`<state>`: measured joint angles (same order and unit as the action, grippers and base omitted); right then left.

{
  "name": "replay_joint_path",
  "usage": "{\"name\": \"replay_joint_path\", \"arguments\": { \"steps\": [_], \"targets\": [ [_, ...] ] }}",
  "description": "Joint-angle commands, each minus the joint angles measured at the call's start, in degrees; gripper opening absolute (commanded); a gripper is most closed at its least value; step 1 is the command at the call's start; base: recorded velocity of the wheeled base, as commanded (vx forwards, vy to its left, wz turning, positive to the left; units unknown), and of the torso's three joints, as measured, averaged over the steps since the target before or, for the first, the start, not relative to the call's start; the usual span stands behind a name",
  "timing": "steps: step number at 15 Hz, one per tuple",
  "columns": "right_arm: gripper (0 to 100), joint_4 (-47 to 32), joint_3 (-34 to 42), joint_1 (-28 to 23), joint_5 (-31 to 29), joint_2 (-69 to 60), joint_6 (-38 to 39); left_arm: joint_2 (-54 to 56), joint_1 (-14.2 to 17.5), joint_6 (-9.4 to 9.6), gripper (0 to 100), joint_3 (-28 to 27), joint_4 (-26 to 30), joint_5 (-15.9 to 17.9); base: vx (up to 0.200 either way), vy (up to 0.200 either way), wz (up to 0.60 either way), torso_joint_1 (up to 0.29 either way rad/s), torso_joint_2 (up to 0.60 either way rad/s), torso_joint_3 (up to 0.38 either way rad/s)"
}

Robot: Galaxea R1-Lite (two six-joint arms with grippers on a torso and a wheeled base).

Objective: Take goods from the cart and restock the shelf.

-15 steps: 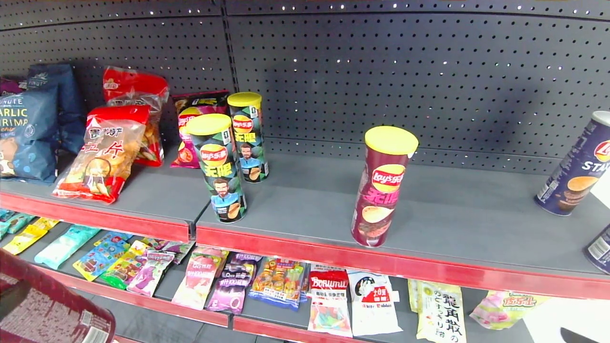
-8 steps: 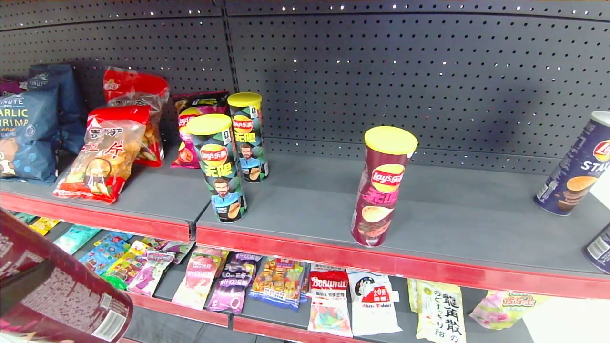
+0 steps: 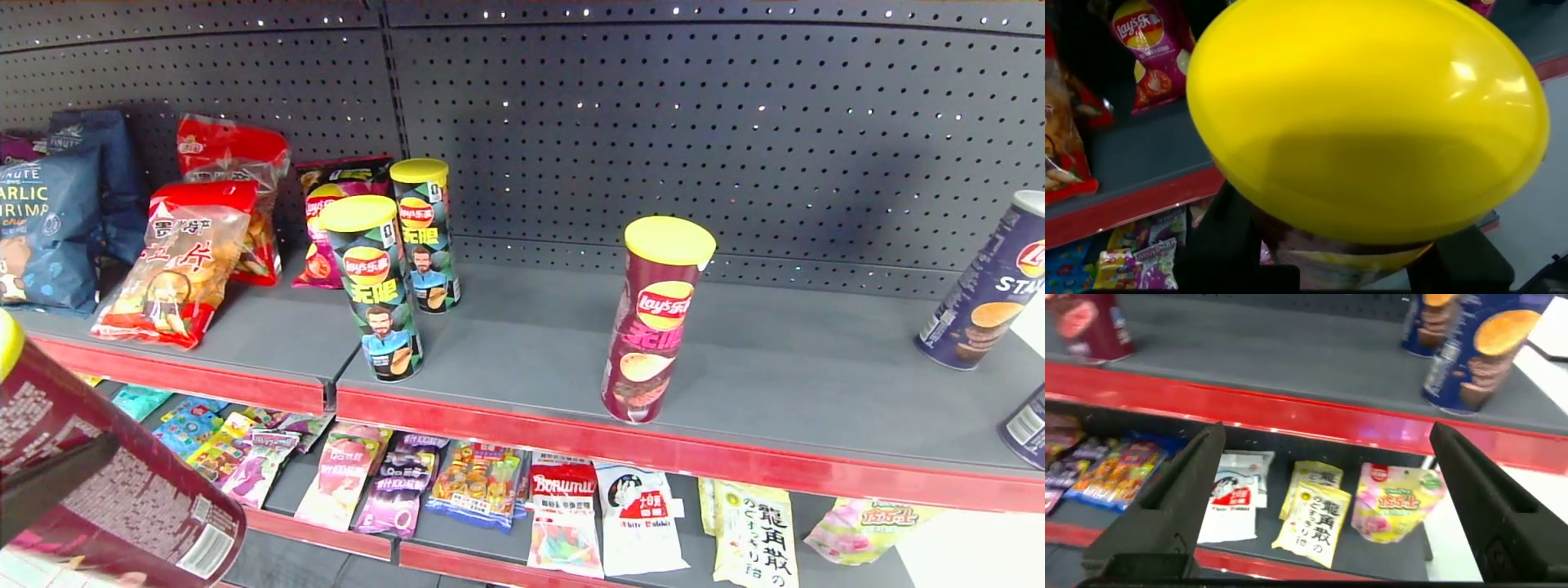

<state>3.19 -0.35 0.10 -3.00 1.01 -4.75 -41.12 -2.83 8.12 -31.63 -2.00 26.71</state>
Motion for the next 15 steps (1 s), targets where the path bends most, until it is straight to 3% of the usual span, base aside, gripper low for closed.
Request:
{"name": "replay_joint_path", "arguments": {
  "steps": [1,6,9,10,15],
  "targets": [
    [100,-0.1,0.0,0.1,-0.6,-0.9,0.5,1.9,-0.3,-1.97,0,0.7,0.0,1.2,0.0,0.0,0.0,0.0,0.0,0.0],
    [100,0.4,0.4,0.2,2.8,-1.0,-1.0,2.2,0.1,-2.76,0,0.9,-0.2,0.8,0.0,0.0,0.0,0.0,0.0,0.0],
    [100,-1.2,0.4,0.1,0.3,-1.0,6.8,2.5,0.1,-2.67,0,1.0,-0.2,0.8,0.0,0.0,0.0,0.0,0.0,0.0],
    [100,-4.4,0.0,0.1,0.6,-1.0,6.6,2.7,0.1,-2.76,0,1.2,-0.1,0.8,0.0,0.0,0.0,0.0,0.0,0.0],
    [100,-3.5,0.3,0.2,2.6,-1.0,4.7,5.6,0.1,-2.76,0,3.9,-0.1,-1.0,0.0,0.0,0.0,0.0,0.0,0.0]
  ]
}}
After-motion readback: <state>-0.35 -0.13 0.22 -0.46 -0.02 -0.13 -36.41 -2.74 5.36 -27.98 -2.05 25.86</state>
